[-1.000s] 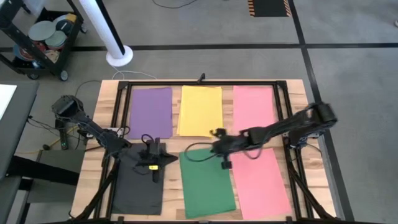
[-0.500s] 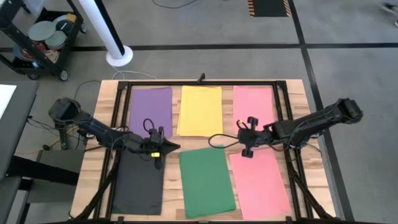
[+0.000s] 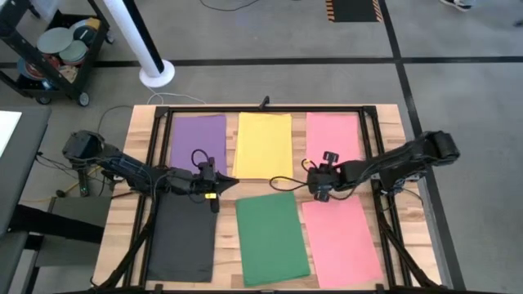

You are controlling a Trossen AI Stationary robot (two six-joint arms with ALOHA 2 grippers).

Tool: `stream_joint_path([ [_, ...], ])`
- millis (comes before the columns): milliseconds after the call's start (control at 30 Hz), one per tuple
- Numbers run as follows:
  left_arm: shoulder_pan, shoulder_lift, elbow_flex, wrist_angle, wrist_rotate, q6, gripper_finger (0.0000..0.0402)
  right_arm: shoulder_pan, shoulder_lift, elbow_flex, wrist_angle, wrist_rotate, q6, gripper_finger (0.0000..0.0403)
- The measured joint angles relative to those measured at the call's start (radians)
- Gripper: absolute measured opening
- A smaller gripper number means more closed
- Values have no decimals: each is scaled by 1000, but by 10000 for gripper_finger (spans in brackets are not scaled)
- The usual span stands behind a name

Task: Organize paper
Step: Stack the pink paper on top of the pink paper

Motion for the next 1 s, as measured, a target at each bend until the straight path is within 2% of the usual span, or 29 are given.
stream_joint_path([
  [300,2,0,1,-79,0,0,0,27,194,2,122,29,-4,131],
  [567,2,0,1,-111,0,0,0,47,273,15,150,191,5,128],
  [667,2,0,1,-115,-1,10,0,25,275,13,156,242,5,115],
  [833,2,0,1,-115,-5,14,0,-33,275,13,157,239,2,84],
  [1000,2,0,1,-118,-6,13,0,-43,274,23,118,237,-51,18],
])
